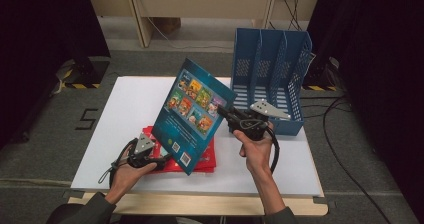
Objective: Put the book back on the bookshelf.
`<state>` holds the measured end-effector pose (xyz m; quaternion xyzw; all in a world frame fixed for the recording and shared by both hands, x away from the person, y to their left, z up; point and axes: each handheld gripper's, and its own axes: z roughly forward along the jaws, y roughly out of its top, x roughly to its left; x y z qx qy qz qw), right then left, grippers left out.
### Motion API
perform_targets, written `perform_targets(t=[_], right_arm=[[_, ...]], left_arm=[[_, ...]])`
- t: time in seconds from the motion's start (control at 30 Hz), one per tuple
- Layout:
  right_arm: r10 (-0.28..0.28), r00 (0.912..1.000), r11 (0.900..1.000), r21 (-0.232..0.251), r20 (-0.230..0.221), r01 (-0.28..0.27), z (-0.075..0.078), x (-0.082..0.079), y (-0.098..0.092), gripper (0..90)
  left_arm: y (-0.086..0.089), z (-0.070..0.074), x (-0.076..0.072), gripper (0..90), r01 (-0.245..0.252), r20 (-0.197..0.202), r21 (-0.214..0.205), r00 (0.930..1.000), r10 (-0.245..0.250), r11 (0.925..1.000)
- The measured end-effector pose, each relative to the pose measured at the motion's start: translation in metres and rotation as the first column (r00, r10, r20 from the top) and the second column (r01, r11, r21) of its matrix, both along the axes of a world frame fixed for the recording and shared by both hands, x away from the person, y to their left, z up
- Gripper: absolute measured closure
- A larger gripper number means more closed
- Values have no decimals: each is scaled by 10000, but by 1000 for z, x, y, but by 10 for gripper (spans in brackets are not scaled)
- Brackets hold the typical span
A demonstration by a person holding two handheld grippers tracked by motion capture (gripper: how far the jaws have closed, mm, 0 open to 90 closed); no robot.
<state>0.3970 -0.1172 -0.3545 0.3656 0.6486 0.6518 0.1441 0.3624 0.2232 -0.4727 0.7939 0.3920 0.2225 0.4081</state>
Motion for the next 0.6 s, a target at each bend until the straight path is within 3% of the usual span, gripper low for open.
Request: perform_targets(t=[0.1,0.23,0.37,0.6], right_arm=[[148,9997,9999,-63,205,-147,9,-1,5,761],[397,9978,9984,-417,533,-375,19,-3,13,774],[586,9949,9979,-326,823,-560,28,-3,23,795],[926,9898,9950,-469,1079,-880,36,-6,33,804]], left_arm=[[1,-1,3,201,-23,-181,-234,9998,18,9997],[2,0,2,202,-72,-91,-165,9999,70,9998],[8,0,3,200,-154,-114,-273,9998,151,9995],[44,8,5,199,-798,-179,-765,9967,786,9939]])
